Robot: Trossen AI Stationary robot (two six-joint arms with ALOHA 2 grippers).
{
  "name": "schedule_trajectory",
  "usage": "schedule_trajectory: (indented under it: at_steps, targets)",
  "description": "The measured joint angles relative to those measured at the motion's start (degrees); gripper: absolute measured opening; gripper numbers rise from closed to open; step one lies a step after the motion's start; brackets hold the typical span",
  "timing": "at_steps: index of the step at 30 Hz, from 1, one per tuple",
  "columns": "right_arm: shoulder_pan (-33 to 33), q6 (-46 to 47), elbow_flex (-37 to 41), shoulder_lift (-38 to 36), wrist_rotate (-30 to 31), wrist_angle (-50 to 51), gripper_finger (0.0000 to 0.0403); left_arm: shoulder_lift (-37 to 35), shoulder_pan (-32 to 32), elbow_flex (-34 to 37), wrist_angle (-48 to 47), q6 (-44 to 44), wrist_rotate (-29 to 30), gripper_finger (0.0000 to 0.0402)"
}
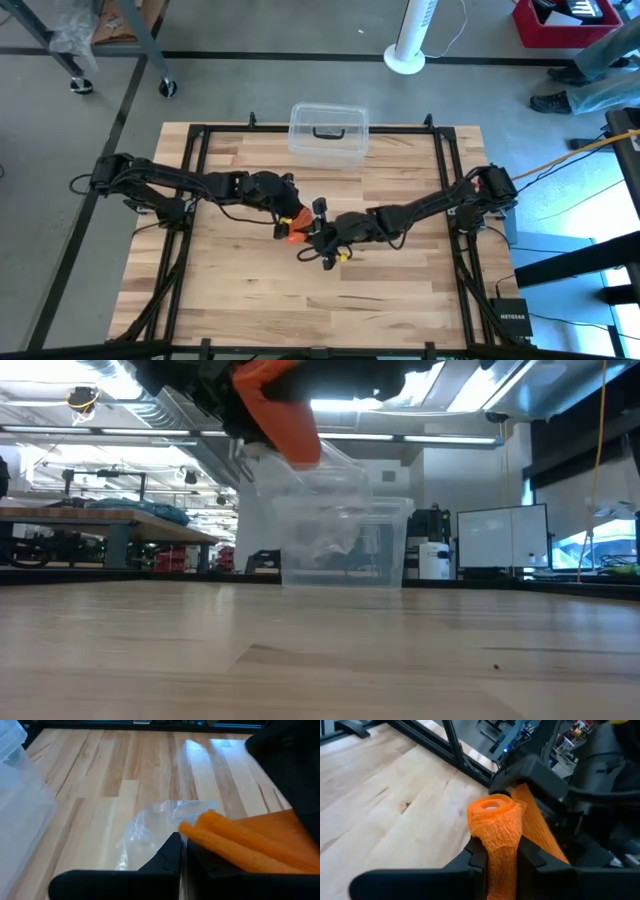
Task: Roll bandage
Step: Put the orange bandage into the zip bag
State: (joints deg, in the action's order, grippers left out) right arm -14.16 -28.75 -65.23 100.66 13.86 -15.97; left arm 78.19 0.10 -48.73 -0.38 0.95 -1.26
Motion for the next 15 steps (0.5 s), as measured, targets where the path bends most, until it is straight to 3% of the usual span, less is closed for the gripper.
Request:
schedule_trajectory:
  at_steps: [5,10,15]
  targets:
    - [-0.1,-1.5,0.0,0.0,-0.8,5.3,0.0050,0.0,-0.1,0.0,-0.3,0.0,-2.6,0.0001]
    - [-0.2,-5.9,0.0,0.0,8.6,9.9,0.0050,0.0,0.0,0.0,-1.0,0.6,-7.8,0.0001]
    - [-0.2,-6.3,0.0,0.0,13.2,10.5,0.0050,0.0,0.0,0.0,-1.0,1.6,-7.8,0.0001]
